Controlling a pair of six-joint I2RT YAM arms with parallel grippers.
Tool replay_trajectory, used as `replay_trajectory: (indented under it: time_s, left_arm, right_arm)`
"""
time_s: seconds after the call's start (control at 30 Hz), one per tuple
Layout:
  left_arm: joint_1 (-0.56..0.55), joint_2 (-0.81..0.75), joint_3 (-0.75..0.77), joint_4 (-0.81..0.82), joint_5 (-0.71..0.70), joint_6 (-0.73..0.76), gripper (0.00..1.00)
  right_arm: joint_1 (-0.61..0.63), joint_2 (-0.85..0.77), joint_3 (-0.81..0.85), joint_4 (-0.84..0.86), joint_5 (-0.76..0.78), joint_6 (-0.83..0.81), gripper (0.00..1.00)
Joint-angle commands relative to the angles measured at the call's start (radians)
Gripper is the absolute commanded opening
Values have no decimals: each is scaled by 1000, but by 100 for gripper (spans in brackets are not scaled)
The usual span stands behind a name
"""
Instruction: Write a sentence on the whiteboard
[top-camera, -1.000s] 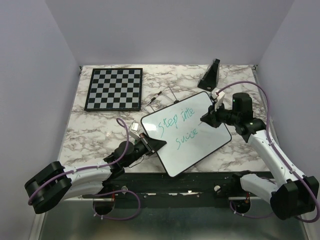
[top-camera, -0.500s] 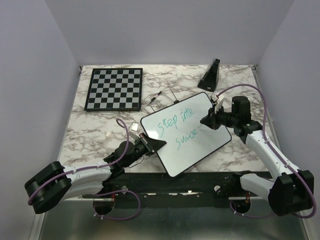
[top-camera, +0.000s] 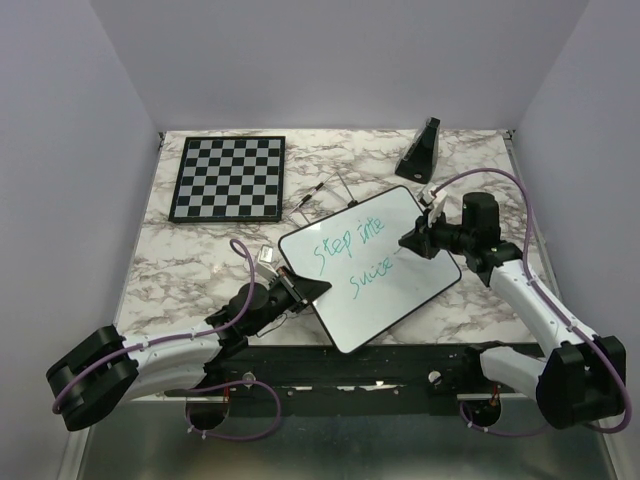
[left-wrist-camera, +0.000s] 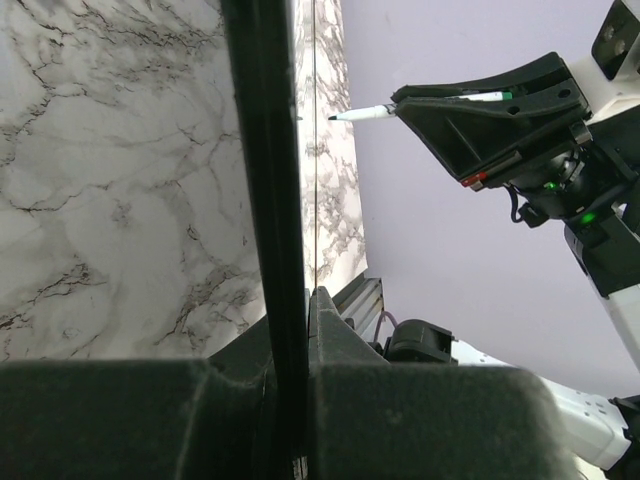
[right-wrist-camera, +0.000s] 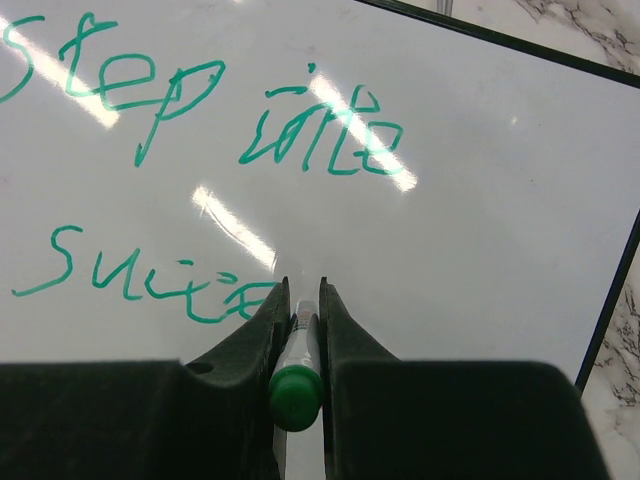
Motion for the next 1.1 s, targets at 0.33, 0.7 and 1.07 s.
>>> replay_trajectory:
  time_s: [0.33, 0.7, 1.07]
  left_arm:
    - [0, 20, 10, 93, -38, 37, 0]
    - [0, 28, 13, 102, -37, 40, 0]
    - [0, 25, 12, 105, -37, 42, 0]
  right_arm:
    - [-3, 57, 2, 18, 14, -33, 1]
    - [-3, 66, -4, 47, -29, -16, 1]
    - [-3, 67, 6, -4, -86, -38, 1]
